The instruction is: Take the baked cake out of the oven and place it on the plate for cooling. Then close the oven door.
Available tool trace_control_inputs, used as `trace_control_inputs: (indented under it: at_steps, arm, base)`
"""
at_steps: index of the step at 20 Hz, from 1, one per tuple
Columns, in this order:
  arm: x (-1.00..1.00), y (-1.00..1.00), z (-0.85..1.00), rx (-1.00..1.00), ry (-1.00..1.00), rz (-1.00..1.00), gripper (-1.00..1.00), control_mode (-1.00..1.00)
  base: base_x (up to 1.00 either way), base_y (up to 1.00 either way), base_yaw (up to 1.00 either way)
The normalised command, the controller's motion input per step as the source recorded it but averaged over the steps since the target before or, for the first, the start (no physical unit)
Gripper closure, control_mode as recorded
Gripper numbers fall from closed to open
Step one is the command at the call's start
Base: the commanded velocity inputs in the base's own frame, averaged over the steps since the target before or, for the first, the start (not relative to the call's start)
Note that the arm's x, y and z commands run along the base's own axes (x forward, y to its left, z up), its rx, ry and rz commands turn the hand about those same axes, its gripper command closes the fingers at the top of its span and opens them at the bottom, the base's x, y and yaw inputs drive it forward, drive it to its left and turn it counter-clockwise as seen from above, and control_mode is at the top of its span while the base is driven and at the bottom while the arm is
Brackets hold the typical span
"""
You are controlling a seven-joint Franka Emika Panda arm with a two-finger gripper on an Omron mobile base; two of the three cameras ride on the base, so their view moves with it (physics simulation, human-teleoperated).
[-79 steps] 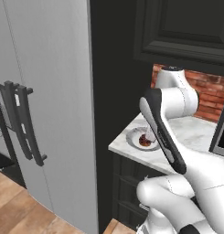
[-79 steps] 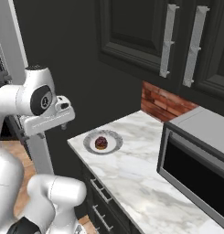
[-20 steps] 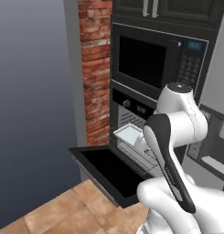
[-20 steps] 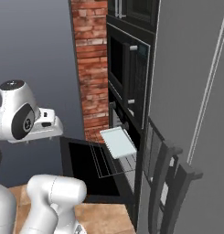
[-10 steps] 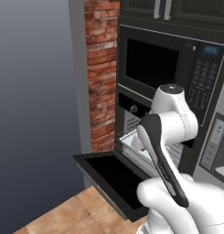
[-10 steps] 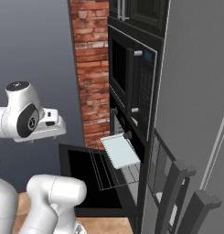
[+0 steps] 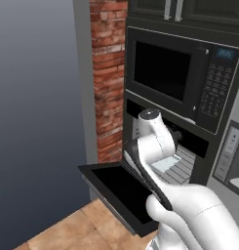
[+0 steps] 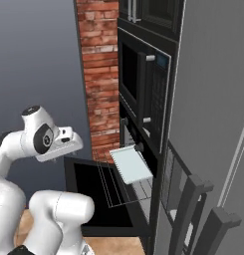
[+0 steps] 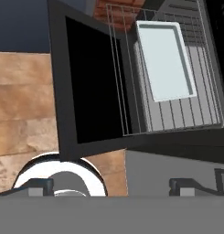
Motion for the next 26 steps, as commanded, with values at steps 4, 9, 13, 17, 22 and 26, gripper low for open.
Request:
trace_control_inputs:
  at_steps: [4,9,13,17,22,26]
  arm:
    - [0.71,0.00,-0.79,-0.22,0.01,-0.03,-1.00,-1.00]
    - [0.58,0.00,-0.59,-0.21,0.03,-0.01,-1.00,-1.00]
    - [0.60,0.00,-0.49,-0.18,0.03,-0.01,-1.00,-1.00]
    - [0.63,0.00,-0.44,-0.17,0.04,-0.02,-1.00,-1.00]
    - [0.66,0.00,-0.44,-0.16,0.04,-0.02,-1.00,-1.00]
    - [0.64,-0.01,-0.46,-0.14,0.02,-0.03,-1.00,-1.00]
  base:
    - [0.00,0.00,0.00]
    - [0.00,0.00,0.00]
    - [0.00,0.00,0.00]
    - [0.00,0.00,0.00]
    - [0.00,0.00,0.00]
    - [0.00,0.00,0.00]
